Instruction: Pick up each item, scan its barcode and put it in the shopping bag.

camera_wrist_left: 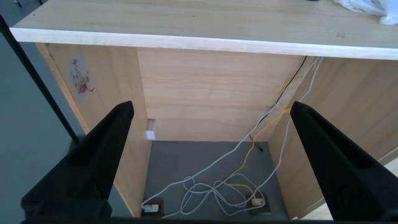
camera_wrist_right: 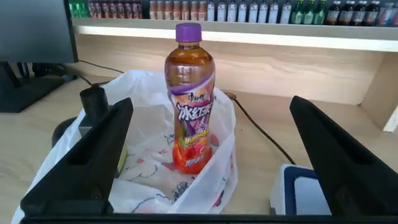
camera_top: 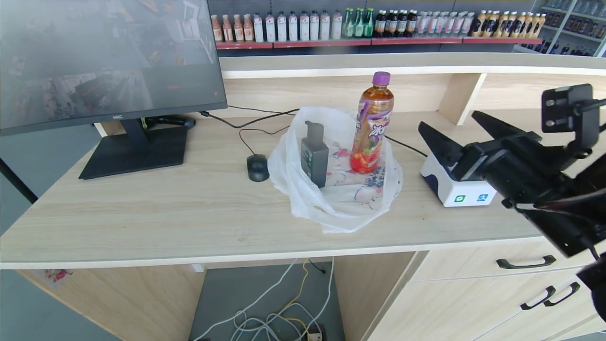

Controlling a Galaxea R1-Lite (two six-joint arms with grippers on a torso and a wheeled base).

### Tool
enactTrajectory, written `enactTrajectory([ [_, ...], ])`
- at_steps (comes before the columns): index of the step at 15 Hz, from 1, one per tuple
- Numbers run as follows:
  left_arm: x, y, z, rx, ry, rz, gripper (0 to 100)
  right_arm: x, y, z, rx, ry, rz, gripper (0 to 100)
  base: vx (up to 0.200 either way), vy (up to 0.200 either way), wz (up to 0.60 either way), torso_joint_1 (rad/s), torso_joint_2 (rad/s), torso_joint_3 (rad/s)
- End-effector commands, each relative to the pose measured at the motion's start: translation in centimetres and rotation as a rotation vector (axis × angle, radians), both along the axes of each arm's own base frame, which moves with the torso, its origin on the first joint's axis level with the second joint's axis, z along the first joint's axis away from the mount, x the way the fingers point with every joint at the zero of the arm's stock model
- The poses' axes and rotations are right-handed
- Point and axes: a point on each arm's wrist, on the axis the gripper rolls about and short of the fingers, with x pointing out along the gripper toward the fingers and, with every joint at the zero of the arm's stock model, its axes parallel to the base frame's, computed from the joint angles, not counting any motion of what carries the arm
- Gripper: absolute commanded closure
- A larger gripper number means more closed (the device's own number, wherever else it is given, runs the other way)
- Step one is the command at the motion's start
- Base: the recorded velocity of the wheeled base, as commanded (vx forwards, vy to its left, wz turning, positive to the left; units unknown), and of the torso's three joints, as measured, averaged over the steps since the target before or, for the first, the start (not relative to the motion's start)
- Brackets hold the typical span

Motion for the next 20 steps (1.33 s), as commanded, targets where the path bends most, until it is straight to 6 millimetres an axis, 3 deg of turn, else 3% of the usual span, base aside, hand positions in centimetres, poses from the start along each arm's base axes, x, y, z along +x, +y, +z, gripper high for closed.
enactTrajectory([
  [1,0.0,0.0,0.0,-0.001,0.0,0.001,0,-11.8,-4.9,-2.3,0.026,-0.032,0.0,0,0.0,0.0,0.0,0.0,0.0,0.0],
  [3,0.0,0.0,0.0,0.004,0.0,0.0,0,-15.2,-6.3,-4.3,0.026,-0.016,0.002,0,0.0,0.0,0.0,0.0,0.0,0.0],
  [7,0.0,0.0,0.0,0.004,0.0,0.0,0,-19.1,-7.9,-6.7,0.016,0.128,0.016,0,0.0,0.0,0.0,0.0,0.0,0.0],
  [9,0.0,0.0,0.0,0.002,0.0,0.0,0,-21.9,-9.0,-10.0,-0.008,0.275,0.019,0,0.0,0.0,0.0,0.0,0.0,0.0],
  [15,0.0,0.0,0.0,0.002,0.0,0.001,0,-25.0,-10.3,-15.0,-0.067,0.405,0.003,0,0.0,0.0,0.0,0.0,0.0,0.0],
  [20,0.0,0.0,0.0,0.002,0.0,0.0,0,-25.0,-10.1,-14.9,-0.029,0.418,-0.105,0,0.0,0.0,0.0,0.0,0.0,0.0],
])
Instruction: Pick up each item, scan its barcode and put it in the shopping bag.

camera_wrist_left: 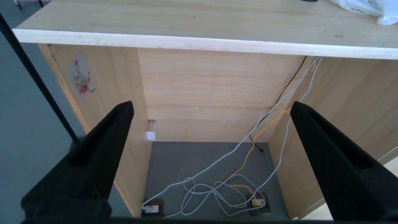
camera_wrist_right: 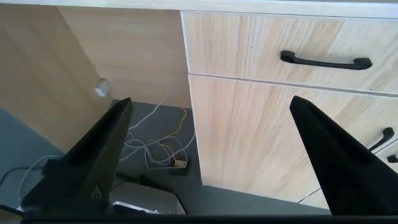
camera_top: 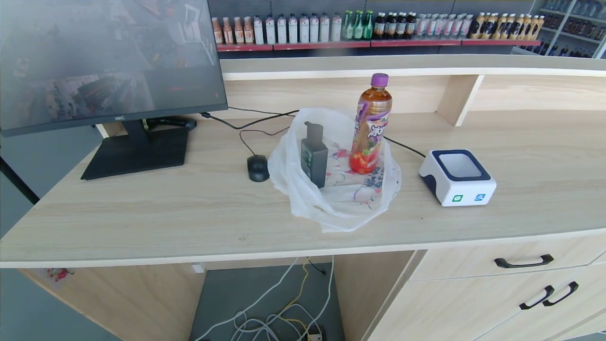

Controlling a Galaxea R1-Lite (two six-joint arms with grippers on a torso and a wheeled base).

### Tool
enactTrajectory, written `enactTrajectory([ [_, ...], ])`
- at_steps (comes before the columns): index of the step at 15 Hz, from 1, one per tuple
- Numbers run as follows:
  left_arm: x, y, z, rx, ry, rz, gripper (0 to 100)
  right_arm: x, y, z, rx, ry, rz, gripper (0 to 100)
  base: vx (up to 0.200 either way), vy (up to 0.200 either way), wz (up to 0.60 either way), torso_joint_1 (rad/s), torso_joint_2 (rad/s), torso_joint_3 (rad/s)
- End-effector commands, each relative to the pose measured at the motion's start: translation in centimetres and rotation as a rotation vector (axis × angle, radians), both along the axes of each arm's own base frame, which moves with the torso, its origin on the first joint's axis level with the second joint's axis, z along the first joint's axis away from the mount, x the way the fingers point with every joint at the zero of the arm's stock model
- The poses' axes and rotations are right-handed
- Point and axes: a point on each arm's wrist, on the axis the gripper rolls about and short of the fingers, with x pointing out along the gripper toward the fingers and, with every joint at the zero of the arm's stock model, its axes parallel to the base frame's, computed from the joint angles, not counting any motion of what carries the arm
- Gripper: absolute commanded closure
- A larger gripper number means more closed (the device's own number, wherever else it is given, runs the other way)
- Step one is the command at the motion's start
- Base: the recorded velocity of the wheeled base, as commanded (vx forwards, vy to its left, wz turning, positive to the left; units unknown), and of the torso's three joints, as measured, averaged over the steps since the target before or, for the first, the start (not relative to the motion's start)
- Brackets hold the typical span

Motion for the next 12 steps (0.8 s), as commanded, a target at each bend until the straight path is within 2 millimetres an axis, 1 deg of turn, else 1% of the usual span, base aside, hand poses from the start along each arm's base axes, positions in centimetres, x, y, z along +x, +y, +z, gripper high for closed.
enactTrajectory([
  [1,0.0,0.0,0.0,0.0,0.0,0.0,0,0.0,0.0,0.0,0.003,-0.001,-0.021,0,0.0,0.0,0.0,0.0,0.0,0.0],
  [2,0.0,0.0,0.0,0.001,0.0,0.0,0,0.0,0.1,0.0,0.0,0.011,-0.028,0,0.0,0.0,0.0,0.0,0.0,0.0],
  [4,0.0,0.0,0.0,0.0,0.0,0.0,0,0.5,0.3,0.1,-0.007,0.074,-0.158,0,0.0,0.0,0.0,0.0,0.0,0.0],
  [6,0.0,0.0,0.0,0.001,0.0,0.0,0,0.1,0.5,0.0,-0.03,0.022,-0.31,0,0.0,0.0,0.0,0.0,0.0,0.0],
  [7,0.0,0.0,0.0,0.0,0.0,0.0,0,-0.1,0.6,-0.1,-0.023,0.0,-0.338,0,0.0,0.0,0.0,0.0,0.0,0.0],
  [8,0.0,0.0,0.0,0.001,0.0,0.0,0,-0.1,0.6,-0.1,-0.021,-0.003,-0.329,0,0.0,0.0,0.0,0.0,0.0,0.0],
  [9,0.0,0.0,0.0,0.001,0.0,0.0,0,-0.6,0.5,-0.2,-0.014,-0.068,-0.282,0,0.0,0.0,0.0,0.0,0.0,0.0],
  [12,0.0,0.0,0.0,0.001,0.0,0.0,0,-0.6,0.5,-0.2,-0.012,-0.068,-0.282,0,0.0,0.0,0.0,0.0,0.0,0.0],
])
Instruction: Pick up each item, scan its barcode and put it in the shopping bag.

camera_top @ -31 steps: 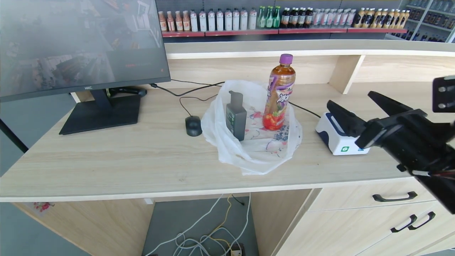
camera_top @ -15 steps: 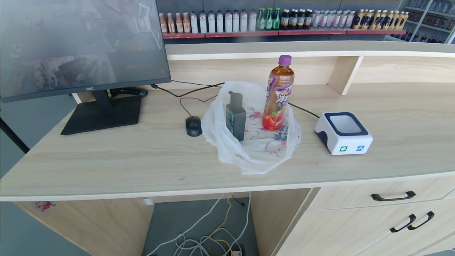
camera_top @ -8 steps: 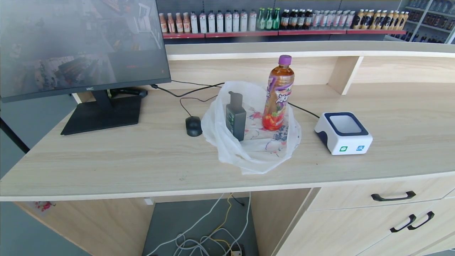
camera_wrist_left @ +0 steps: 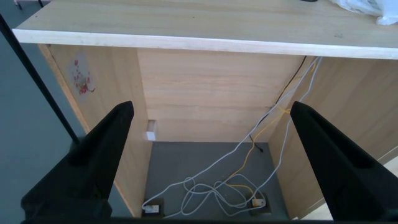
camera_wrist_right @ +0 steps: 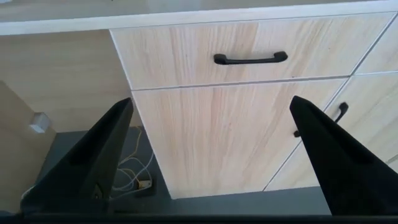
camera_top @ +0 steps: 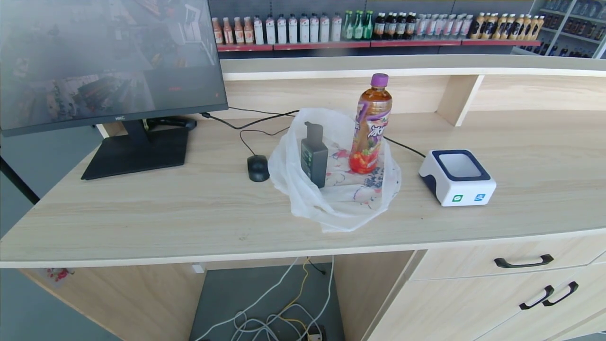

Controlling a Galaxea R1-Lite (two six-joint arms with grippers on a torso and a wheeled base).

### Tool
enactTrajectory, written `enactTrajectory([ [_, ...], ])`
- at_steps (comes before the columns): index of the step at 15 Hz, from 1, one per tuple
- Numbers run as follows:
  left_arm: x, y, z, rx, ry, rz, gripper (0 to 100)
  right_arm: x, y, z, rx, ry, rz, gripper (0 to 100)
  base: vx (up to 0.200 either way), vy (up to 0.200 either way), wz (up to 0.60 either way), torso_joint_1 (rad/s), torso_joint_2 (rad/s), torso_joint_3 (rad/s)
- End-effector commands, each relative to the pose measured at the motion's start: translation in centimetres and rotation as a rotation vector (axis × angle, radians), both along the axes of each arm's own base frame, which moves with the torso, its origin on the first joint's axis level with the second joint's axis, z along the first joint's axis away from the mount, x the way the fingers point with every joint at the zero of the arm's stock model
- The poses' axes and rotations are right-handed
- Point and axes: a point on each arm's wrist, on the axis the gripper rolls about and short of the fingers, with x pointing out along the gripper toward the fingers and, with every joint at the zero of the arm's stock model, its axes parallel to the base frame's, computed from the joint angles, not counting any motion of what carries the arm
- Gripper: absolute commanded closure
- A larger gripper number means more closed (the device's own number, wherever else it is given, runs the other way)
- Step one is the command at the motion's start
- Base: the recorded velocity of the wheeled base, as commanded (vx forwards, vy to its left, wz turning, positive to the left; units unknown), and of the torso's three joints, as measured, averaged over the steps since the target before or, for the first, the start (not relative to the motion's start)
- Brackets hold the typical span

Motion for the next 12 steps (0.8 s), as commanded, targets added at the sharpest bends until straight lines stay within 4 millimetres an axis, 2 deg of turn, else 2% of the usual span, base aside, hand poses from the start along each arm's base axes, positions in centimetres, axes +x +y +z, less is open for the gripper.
enactTrajectory([
  [1,0.0,0.0,0.0,0.0,0.0,0.002,0,-0.12,-0.01,-0.02,-0.012,-0.015,0.005,0,0.0,0.0,0.0,0.0,0.0,0.0],
  [11,0.0,0.0,0.0,-0.003,0.0,0.0,0,-0.12,0.01,-0.02,-0.003,-0.016,0.01,0,0.0,0.0,0.0,0.0,0.0,0.0],
  [12,0.0,0.0,0.0,-0.001,0.0,0.0,0,-0.12,0.01,-0.02,-0.001,-0.016,0.01,0,0.0,-0.2,0.0,0.002,0.0,-0.002],
])
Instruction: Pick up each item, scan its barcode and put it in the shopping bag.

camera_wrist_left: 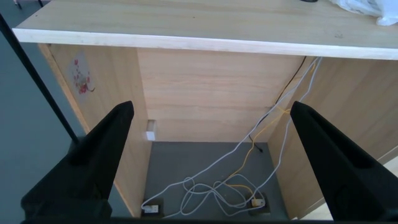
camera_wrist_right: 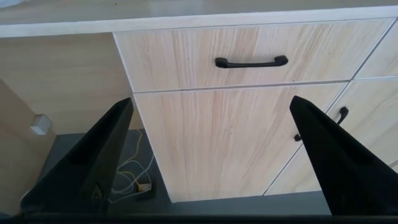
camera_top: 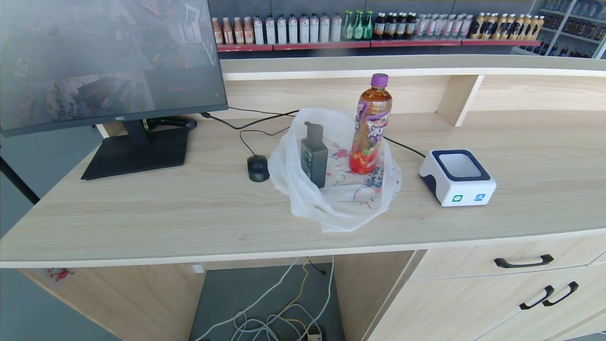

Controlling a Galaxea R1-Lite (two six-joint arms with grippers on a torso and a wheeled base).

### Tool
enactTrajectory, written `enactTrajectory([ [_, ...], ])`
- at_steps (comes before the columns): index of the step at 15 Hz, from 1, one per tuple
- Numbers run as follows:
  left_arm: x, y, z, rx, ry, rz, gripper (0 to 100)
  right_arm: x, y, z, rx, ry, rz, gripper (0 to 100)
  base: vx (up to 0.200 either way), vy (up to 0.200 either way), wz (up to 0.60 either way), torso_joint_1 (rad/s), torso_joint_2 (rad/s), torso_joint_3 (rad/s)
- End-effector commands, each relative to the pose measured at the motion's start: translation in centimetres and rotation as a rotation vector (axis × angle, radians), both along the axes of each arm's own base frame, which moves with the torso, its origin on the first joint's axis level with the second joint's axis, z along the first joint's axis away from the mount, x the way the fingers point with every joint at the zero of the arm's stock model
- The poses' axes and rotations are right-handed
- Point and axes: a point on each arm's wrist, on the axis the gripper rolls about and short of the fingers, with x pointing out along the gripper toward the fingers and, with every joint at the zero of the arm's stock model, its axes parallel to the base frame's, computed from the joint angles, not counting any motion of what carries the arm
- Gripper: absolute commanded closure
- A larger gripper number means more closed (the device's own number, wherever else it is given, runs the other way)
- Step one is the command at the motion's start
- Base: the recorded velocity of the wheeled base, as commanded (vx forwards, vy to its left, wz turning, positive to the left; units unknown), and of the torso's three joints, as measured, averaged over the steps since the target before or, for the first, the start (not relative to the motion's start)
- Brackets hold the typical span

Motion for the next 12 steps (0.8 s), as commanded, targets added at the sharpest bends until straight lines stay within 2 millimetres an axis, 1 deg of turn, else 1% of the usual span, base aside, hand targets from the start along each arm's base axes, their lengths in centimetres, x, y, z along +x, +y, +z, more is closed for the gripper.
enactTrajectory([
  [1,0.0,0.0,0.0,0.001,0.0,0.001,0,0.02,0.0,0.0,0.001,0.002,0.0,0,0.0,-0.2,0.0,-0.007,0.02,0.002],
  [12,0.0,0.0,0.0,-0.005,0.0,0.002,0,0.02,0.0,0.0,0.012,0.002,0.0,0,0.0,-0.2,0.0,0.004,0.0,0.001],
])
